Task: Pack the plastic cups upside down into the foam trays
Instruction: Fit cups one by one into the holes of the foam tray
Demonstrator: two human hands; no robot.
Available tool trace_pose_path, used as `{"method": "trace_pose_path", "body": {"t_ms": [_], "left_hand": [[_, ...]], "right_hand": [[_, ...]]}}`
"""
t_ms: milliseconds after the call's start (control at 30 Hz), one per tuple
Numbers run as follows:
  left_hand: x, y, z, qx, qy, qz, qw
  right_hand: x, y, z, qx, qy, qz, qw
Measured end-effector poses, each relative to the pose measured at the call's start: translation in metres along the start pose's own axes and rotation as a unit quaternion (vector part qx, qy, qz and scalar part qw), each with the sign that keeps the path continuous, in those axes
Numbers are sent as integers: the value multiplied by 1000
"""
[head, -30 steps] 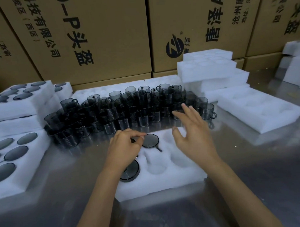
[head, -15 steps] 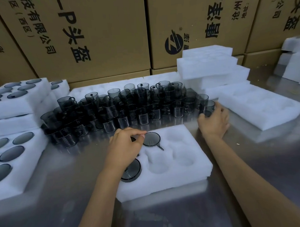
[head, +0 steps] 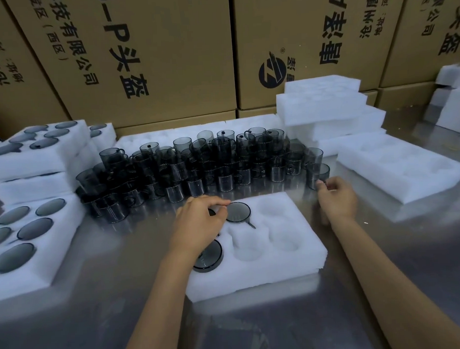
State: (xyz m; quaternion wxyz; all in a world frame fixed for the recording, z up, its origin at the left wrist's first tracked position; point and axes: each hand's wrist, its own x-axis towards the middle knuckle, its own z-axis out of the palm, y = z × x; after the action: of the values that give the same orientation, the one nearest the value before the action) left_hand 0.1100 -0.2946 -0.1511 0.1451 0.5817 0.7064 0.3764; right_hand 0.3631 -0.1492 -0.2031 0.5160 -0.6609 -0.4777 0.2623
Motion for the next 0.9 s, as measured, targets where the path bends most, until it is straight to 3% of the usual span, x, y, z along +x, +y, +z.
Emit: {"method": "trace_pose_path", "body": {"t_ms": [200, 367, 567, 767, 900], "left_hand": [[-2, 2, 1, 14, 0, 5, 1000], [-5, 3, -1, 32, -4, 29, 999], [-14, 14, -2, 53, 149, 150, 976], [-20, 22, -3, 47, 186, 217, 957], [-23, 28, 0, 33, 187, 233, 954]], "right_hand": [[-18, -9, -18, 58, -124, 64, 989], [-36, -17, -26, 150, -151, 71, 975], [-66, -56, -27, 200, -161, -166, 952], [-99, -80, -21, 190, -283, -283, 897], [-108, -82, -18, 186, -346, -284, 875]]}}
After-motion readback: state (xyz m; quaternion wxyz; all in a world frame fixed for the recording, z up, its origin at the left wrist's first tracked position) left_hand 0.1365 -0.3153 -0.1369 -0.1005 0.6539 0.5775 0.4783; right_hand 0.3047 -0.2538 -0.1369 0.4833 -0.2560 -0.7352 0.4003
